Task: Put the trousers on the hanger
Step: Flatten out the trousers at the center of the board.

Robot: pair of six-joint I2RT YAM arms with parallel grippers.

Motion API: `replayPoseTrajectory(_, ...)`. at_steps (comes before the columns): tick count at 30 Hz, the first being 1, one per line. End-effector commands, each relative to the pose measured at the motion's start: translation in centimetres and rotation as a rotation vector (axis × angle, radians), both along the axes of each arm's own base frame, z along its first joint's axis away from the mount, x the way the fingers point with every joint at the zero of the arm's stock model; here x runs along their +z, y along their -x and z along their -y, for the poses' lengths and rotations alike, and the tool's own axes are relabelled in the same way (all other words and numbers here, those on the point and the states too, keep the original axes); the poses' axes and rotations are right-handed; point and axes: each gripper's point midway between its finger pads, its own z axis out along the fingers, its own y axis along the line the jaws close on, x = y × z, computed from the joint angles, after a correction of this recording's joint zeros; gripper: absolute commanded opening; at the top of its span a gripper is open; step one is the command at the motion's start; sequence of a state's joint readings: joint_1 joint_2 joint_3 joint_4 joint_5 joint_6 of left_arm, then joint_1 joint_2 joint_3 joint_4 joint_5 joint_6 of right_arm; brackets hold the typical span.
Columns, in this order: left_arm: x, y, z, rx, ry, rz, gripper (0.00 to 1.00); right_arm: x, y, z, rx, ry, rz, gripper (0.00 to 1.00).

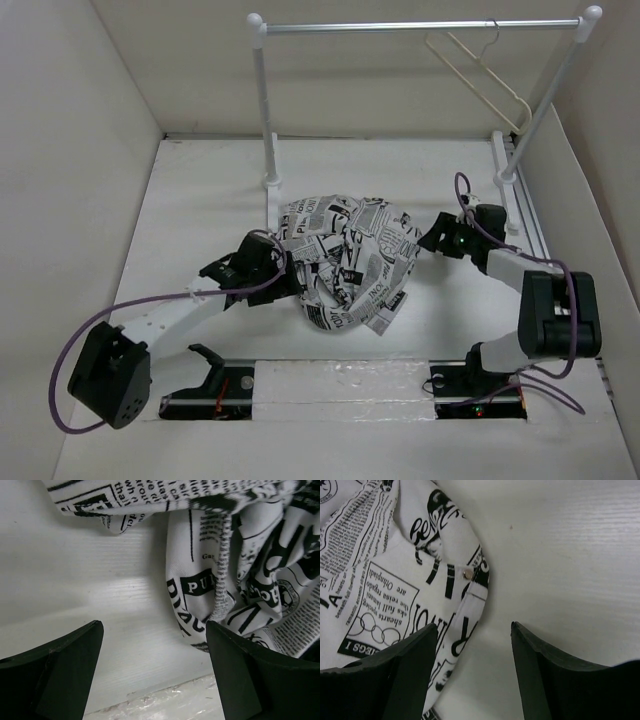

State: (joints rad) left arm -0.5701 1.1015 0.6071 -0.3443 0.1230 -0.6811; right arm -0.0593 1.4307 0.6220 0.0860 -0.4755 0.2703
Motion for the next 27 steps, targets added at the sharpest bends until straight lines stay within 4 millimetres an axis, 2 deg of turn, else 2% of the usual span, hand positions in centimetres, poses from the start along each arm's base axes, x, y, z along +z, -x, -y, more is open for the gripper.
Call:
replayPoseTrajectory(1, -0.3, -0.9, 2.0, 0.008, 0.093, 0.004, 0.80, 2.9, -4.2, -1.3, 0.007, -0.042, 0.141, 0.66)
replayPoseTrajectory(4, -1.5, -1.5, 2.7, 0.020, 0.110, -0.016, 0.79, 1.8, -4.9, -3.0, 0.026, -0.052, 0.114, 0.60)
replayPoseTrajectory(6, -2.7, -2.0, 2.5, 0.042, 0.069, -0.034, 0.72, 1.5, -5.5, -4.3, 0.050, -0.072, 0.124, 0.48)
replayPoseTrajectory(7, -2.7, -2.7, 2.7, 0.047, 0.073, -0.020, 0.64, 1.5, -5.6, -4.5, 0.047, -0.088, 0.122, 0.38)
replayPoseTrajectory(8, -2.8, -3.0, 3.0, 0.047, 0.076, -0.015, 0.58, 1.8, -5.9, -5.0, 0.056, -0.091, 0.142, 0.17)
replayPoseTrajectory(9, -3.4, -3.2, 3.1, 0.048, 0.066, -0.028, 0.50, 2.1, -6.2, -5.0, 0.053, -0.092, 0.157, 0.10)
replayPoseTrajectory(10, -3.0, -4.0, 3.5, 0.052, 0.074, -0.012, 0.24, 3.2, -6.3, -5.5, 0.068, -0.093, 0.194, 0.04)
replayPoseTrajectory(11, -3.0, -4.7, 3.2, 0.073, 0.063, -0.008, 0.09, 4.4, -6.4, -5.9, 0.070, -0.088, 0.233, 0.00)
replayPoseTrajectory(12, -2.7, -5.1, 3.2, 0.080, 0.058, 0.002, 0.00, 5.5, -6.3, -6.0, 0.064, -0.079, 0.259, 0.00)
replayPoseTrajectory(13, -1.6, -6.5, 2.3, 0.112, 0.044, 0.019, 0.00, 8.5, -6.0, -6.4, 0.070, -0.068, 0.336, 0.00)
replayPoseTrajectory(14, -0.6, -7.5, 1.4, 0.143, 0.021, 0.047, 0.00, 9.1, -5.6, -5.5, 0.037, -0.029, 0.321, 0.00)
replayPoseTrajectory(15, 1.6, -8.5, 0.6, 0.166, 0.020, 0.102, 0.00, 10.4, -5.1, -5.7, 0.042, -0.003, 0.336, 0.00)
replayPoseTrajectory(16, 4.5, -10.2, -0.9, 0.214, 0.009, 0.151, 0.00, 13.6, -5.6, -5.1, 0.041, 0.050, 0.401, 0.00)
replayPoseTrajectory(17, 6.8, -11.5, -2.8, 0.253, -0.034, 0.220, 0.00, 15.2, -4.1, -4.3, 0.023, 0.105, 0.381, 0.00)
replayPoseTrajectory(18, 9.9, -12.2, -4.1, 0.284, -0.028, 0.288, 0.00, 16.4, -3.0, -4.2, 0.030, 0.142, 0.368, 0.00)
replayPoseTrajectory(19, 13.8, -13.1, -5.3, 0.317, -0.026, 0.352, 0.00, 18.2, -2.3, -3.6, 0.028, 0.196, 0.396, 0.00)
replayPoseTrajectory(20, 16.0, -14.0, -7.7, 0.371, -0.057, 0.403, 0.00, 21.5, -0.2, -2.6, -0.012, 0.244, 0.425, 0.00)
replayPoseTrajectory(21, 18.0, -14.1, -9.0, 0.399, -0.066, 0.436, 0.00, 22.7, 0.8, -1.9, -0.035, 0.260, 0.437, 0.00)
replayPoseTrajectory(22, 21.6, -14.4, -9.8, 0.422, -0.063, 0.486, 0.00, 24.0, 1.8, -1.4, -0.046, 0.268, 0.460, 0.00)
replayPoseTrajectory(23, 23.6, -14.5, -10.8, 0.448, -0.074, 0.520, 0.00, 24.4, 3.5, -1.0, -0.045, 0.276, 0.435, 0.00)
replayPoseTrajectory(24, 25.1, -14.6, -11.6, 0.467, -0.095, 0.540, 0.00, 25.7, 5.3, -0.6, -0.050, 0.276, 0.454, 0.00)
replayPoseTrajectory(25, 29.9, -14.0, -12.7, 0.509, -0.109, 0.616, 0.00, 25.6, 8.0, -0.9, 0.006, 0.277, 0.416, 0.00)
replayPoseTrajectory(26, 29.9, -14.1, -12.7, 0.509, -0.110, 0.614, 0.00, 25.9, 8.0, -0.9, 0.006, 0.275, 0.421, 0.00)
replayPoseTrajectory(27, 31.0, -13.8, -13.2, 0.524, -0.121, 0.634, 0.00, 25.7, 9.4, -1.3, 0.043, 0.269, 0.412, 0.00)
